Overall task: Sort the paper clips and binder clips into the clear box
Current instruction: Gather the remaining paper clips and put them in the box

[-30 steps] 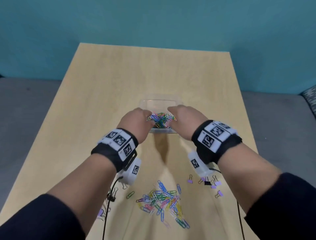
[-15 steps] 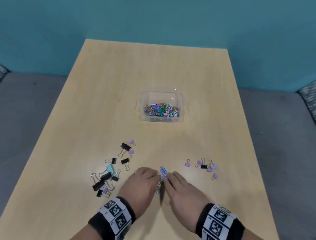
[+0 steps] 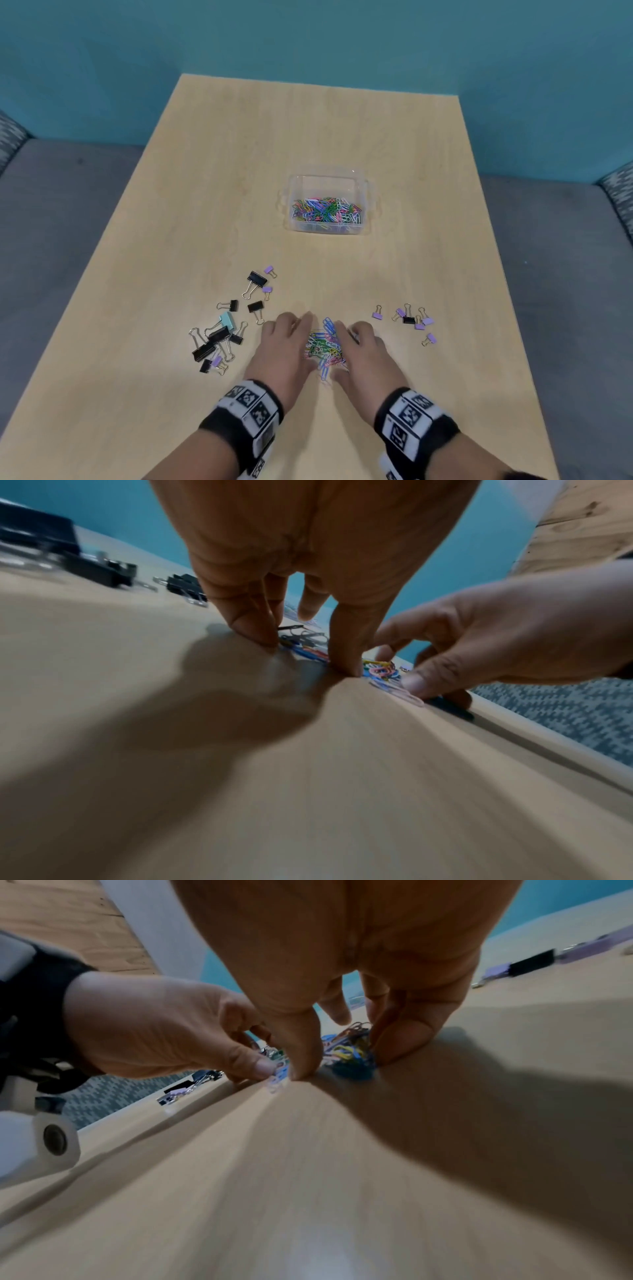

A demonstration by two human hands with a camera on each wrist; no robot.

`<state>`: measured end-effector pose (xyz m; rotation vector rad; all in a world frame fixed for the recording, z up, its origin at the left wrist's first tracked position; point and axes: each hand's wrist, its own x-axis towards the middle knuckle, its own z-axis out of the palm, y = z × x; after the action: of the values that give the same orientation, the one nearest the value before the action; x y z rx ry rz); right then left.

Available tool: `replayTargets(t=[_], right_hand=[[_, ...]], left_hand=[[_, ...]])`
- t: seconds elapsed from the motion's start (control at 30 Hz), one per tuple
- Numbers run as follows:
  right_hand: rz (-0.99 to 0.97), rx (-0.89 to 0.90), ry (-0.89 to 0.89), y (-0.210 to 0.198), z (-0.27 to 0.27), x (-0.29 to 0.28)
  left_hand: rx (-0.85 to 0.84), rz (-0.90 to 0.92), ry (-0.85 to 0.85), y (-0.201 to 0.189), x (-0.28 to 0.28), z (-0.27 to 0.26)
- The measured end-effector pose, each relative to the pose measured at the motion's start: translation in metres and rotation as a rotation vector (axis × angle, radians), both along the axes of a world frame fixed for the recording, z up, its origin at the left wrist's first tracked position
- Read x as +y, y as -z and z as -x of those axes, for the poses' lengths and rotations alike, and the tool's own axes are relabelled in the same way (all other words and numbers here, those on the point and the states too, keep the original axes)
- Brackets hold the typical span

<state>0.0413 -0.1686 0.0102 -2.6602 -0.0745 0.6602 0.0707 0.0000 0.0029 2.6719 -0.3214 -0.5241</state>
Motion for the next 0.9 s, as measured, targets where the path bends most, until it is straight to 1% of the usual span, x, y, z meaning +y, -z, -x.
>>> replayTargets(t=[0.17,0.27,0.33,0.37,0.5,0.7,0.83,0.9], right_hand=[[0.014,-0.080,-0.025,0.005,-0.029,0.013],[0.056,-0.065,-0.077,0.002,-0.038,0.011],[0.069,-0.041,-0.105,-0.003,-0.040,0.008],[0.073,-0.031,-0.114,-0.006,-0.040,0.007],[0.093,0.005,-0.169,-0.017,-0.041,0.002],[0.111,0.015,-0.211,-0.018,-0.044,-0.005],[0.080,0.032,-0.224,-0.018,-0.049,-0.011],[0.044,0.062,-0.267,-0.022,-0.053,-0.014]], left_hand=[[-0.045,0.013,0.044,0.009,-0.012,-0.020],[-0.112,-0.066,0.103,0.004,-0.014,-0.028],[-0.156,-0.138,0.198,-0.004,-0.014,-0.030],[-0.169,-0.160,0.216,-0.006,-0.013,-0.029],[-0.172,-0.149,0.217,0.003,-0.007,-0.027],[-0.053,-0.119,0.127,0.005,0.000,-0.023],[-0.019,-0.075,0.086,0.000,0.003,-0.021],[-0.001,-0.030,0.065,-0.007,0.002,-0.025]])
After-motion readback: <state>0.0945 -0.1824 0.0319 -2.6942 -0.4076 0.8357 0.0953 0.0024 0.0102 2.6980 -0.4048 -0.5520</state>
